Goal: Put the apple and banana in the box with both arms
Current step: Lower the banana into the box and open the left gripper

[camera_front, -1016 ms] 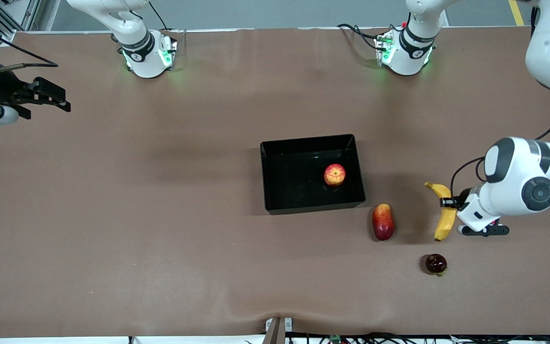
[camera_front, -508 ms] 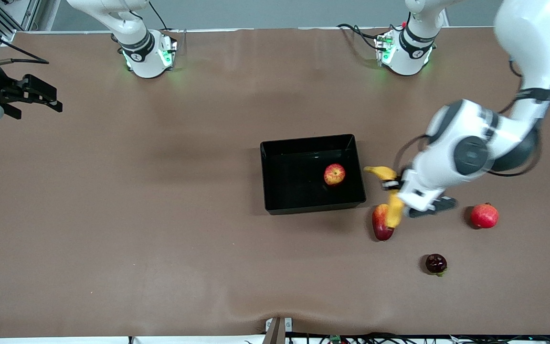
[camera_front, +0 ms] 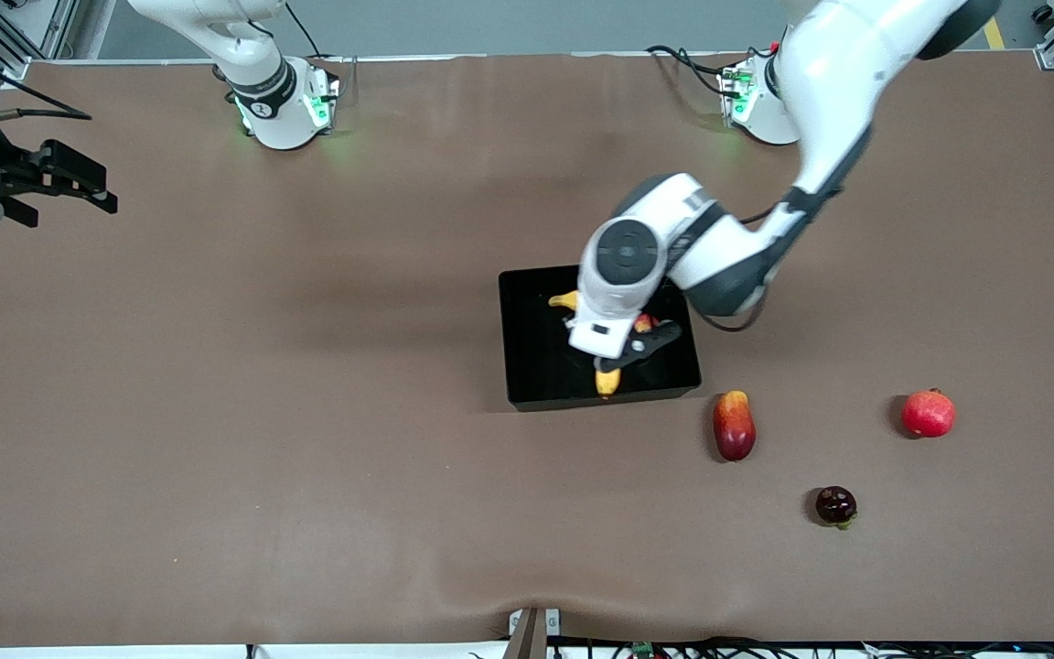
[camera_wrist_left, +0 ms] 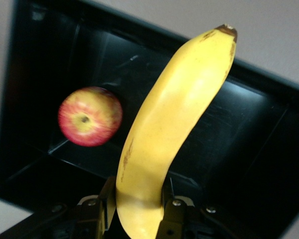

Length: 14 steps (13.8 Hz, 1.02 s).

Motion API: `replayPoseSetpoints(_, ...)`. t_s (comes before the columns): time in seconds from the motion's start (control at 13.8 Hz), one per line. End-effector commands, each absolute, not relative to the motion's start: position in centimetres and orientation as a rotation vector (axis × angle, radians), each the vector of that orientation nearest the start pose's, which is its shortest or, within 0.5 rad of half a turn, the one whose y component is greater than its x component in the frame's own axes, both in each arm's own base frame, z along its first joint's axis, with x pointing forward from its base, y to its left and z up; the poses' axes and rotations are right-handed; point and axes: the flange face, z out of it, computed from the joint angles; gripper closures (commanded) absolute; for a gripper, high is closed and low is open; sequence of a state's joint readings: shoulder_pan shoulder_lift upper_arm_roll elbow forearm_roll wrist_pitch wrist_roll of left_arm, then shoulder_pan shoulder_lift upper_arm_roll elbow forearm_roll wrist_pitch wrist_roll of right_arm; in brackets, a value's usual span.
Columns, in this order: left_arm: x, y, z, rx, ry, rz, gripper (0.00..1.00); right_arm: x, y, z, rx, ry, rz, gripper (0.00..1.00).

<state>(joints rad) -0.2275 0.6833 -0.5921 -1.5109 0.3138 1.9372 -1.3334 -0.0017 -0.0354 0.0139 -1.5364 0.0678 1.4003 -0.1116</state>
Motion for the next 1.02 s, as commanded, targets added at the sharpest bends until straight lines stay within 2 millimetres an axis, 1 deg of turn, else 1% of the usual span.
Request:
replayPoseSetpoints(0.0,53.7,-44.8,28.1,-2.976,-0.737,0.193,1.00,52.5,0.2,64.9,-3.084,-0.173,0.167,0.00)
replayPoseSetpoints(0.15,51.8,-47.6,25.9,-3.009,-0.697,0.188,1.00,52.5,0.4,65.0,-3.119,-0.181,0.170,0.00)
replayPoseSetpoints(0.22,51.9,-47.7,24.4,-3.008,-0.710,0.189,1.00,52.5,0.4,65.1,-3.126,-0.183,0.166,0.00)
replayPoseSetpoints(0.44,52.0,-47.6,21.4,-3.021,-0.705,0.206,1.00,52.9,0.1,65.5,-3.129,-0.169,0.108,0.00)
replayPoseSetpoints(0.58,51.8,-47.6,19.8,-3.017,-0.687,0.232,1.00,52.9,0.3,65.5,-3.126,-0.134,0.110,0.00)
replayPoseSetpoints(0.65,51.9,-47.6,19.6,-3.027,-0.689,0.226,0.93,52.8,0.4,65.4,-3.125,-0.068,0.115,0.00)
replayPoseSetpoints(0.73,51.9,-47.7,19.1,-3.032,-0.691,0.229,0.64,52.8,0.6,65.4,-3.122,-0.016,0.117,0.00)
replayPoseSetpoints(0.8,52.0,-47.7,19.2,-3.036,-0.695,0.226,0.26,52.8,0.8,65.4,-3.123,-0.013,0.120,0.00)
replayPoseSetpoints(0.87,52.3,-47.6,19.8,-3.043,-0.688,0.204,0.00,52.8,0.9,65.4,-3.123,-0.016,0.122,0.00)
replayPoseSetpoints(0.94,52.7,-47.4,20.4,-3.047,-0.686,0.174,0.00,52.8,0.9,65.4,-3.122,-0.016,0.125,0.00)
